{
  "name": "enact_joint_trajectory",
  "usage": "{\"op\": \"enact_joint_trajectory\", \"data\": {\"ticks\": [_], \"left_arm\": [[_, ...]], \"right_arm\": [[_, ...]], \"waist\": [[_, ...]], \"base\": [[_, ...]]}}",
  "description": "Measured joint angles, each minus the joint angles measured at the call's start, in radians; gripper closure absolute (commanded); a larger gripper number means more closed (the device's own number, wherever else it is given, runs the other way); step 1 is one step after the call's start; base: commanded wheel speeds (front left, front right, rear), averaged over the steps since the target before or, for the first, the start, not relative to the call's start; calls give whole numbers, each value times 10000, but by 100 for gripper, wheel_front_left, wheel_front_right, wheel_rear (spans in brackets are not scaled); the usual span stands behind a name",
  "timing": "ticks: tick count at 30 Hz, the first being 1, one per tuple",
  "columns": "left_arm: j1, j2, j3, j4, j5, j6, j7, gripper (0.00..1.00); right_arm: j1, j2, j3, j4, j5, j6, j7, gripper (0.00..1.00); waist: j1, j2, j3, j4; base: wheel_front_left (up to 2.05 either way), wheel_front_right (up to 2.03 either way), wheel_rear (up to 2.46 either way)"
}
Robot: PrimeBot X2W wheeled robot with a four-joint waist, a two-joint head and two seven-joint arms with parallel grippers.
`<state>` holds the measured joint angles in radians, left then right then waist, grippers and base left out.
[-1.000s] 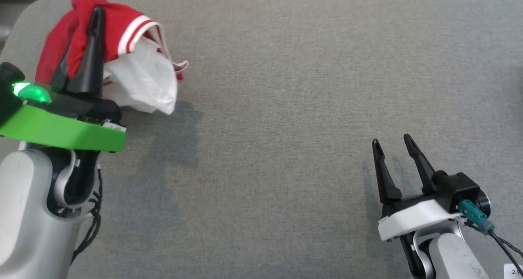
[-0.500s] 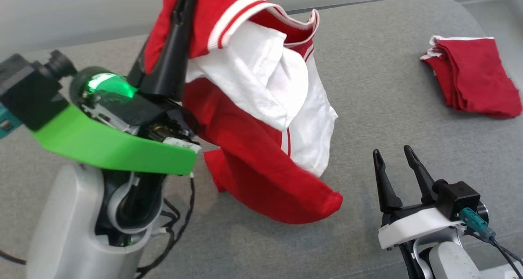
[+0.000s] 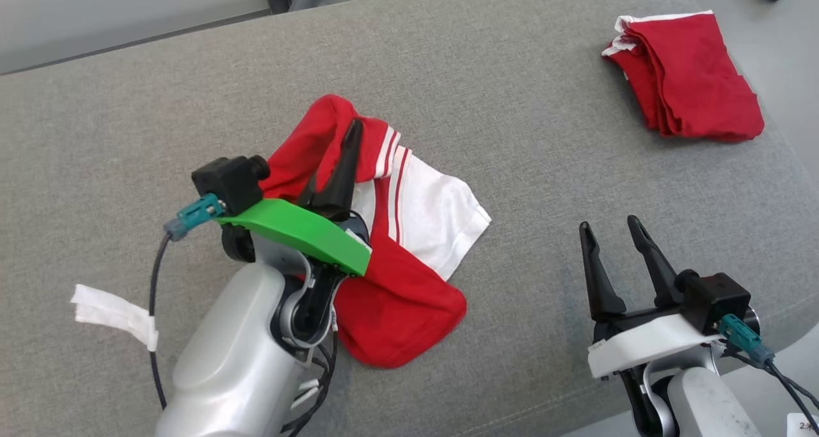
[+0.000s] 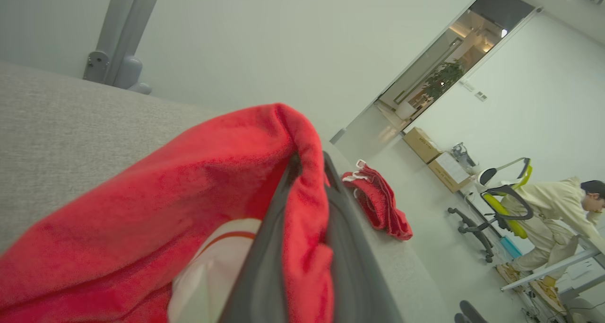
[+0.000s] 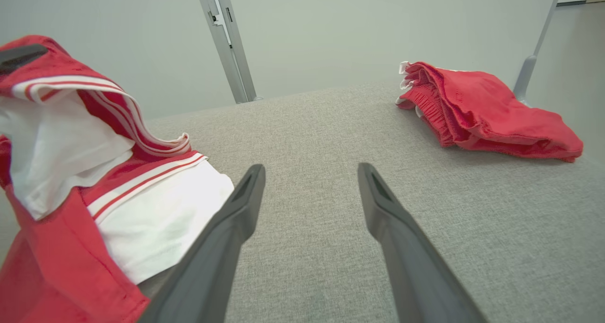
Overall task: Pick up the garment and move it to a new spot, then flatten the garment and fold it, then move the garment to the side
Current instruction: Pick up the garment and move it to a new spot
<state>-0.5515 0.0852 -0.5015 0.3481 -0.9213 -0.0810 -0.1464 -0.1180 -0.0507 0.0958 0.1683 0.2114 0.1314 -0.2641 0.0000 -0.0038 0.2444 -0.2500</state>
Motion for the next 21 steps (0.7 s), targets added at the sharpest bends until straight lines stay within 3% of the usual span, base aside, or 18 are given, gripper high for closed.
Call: {"op": "enact_joint_trajectory", "data": {"ticks": [1, 2, 3, 4, 5, 12, 15, 18, 21], "left_arm": [[-71, -81, -117, 416, 10, -75, -163, 100], [-142, -138, -276, 849, 48, -134, -316, 91], [-216, -194, -445, 1208, 71, -188, -437, 70], [-283, -242, -581, 1475, 69, -257, -558, 62], [-356, -286, -683, 1687, 42, -288, -667, 0], [-365, -341, -963, 1705, -527, -426, -1087, 0], [221, -238, -955, 1072, -48, -387, -1118, 0], [1192, 171, -953, 21, 479, -121, -1149, 0], [2333, 577, -527, -1271, 1162, 489, -1162, 0]], "right_arm": [[-6, 0, 4, 10, 0, 0, 0, 0], [-12, 0, -4, 29, 0, 2, 0, 0], [-24, 0, -4, 48, 0, 0, 0, 0], [-38, 2, -6, 63, 0, 0, 0, 0], [-58, 0, -2, 84, -2, 2, 0, 0], [45, 4, -132, 173, -75, 2, 0, 0], [241, 4, -209, 207, -100, 2, 0, 0], [445, 4, -326, 222, -109, 0, 0, 0], [652, 4, -458, 188, -151, 2, 0, 0]], "waist": [[0, 0, 50, -25], [0, 0, 92, -46], [0, 0, 124, -63], [0, 0, 139, -75], [0, 0, 134, -75], [0, 0, -141, 75], [0, 0, -362, 156], [0, 0, -624, 253], [0, 0, -890, 380]], "base": [[0, 0, 0], [0, 0, 0], [0, 0, 0], [0, 0, 0], [0, 0, 0], [0, 0, 0], [0, 0, 0], [0, 0, 0], [0, 0, 0]]}}
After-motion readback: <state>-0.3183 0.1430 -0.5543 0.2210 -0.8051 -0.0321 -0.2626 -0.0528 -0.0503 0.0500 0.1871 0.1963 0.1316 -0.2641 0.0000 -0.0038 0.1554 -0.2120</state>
